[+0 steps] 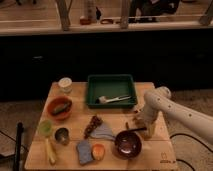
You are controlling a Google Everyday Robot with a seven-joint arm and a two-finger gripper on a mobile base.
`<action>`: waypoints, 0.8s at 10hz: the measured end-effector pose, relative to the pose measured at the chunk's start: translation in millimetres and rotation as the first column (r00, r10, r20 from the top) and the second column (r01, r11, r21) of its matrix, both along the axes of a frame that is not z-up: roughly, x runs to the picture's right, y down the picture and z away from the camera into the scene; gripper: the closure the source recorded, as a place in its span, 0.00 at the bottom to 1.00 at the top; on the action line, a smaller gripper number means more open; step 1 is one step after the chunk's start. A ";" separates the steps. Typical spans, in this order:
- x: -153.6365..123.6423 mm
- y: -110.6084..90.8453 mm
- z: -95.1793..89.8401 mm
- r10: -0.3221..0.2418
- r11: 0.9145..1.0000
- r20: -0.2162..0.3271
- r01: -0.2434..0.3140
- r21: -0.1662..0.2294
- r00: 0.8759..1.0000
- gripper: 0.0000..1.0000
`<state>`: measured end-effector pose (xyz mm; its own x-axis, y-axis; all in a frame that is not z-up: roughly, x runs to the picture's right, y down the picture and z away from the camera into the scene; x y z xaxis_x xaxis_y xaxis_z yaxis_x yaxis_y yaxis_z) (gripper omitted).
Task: Place eraser in metal cup
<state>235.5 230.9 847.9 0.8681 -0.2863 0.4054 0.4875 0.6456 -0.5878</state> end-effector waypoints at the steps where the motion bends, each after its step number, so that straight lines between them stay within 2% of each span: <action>1: -0.8 2.0 -0.4 0.004 1.000 -0.005 -0.004 -0.006 1.000 0.38; 6: -8.3 -1.5 -3.8 0.007 1.000 -0.001 -0.007 -0.019 1.000 0.89; 7: -7.3 -1.4 -4.7 0.007 1.000 -0.003 -0.007 -0.021 1.000 0.97; 8: -7.0 -1.4 -4.8 0.007 1.000 -0.003 -0.007 -0.021 1.000 1.00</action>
<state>228.5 229.6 843.1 0.8713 -0.2715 0.4089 0.4812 0.6365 -0.6027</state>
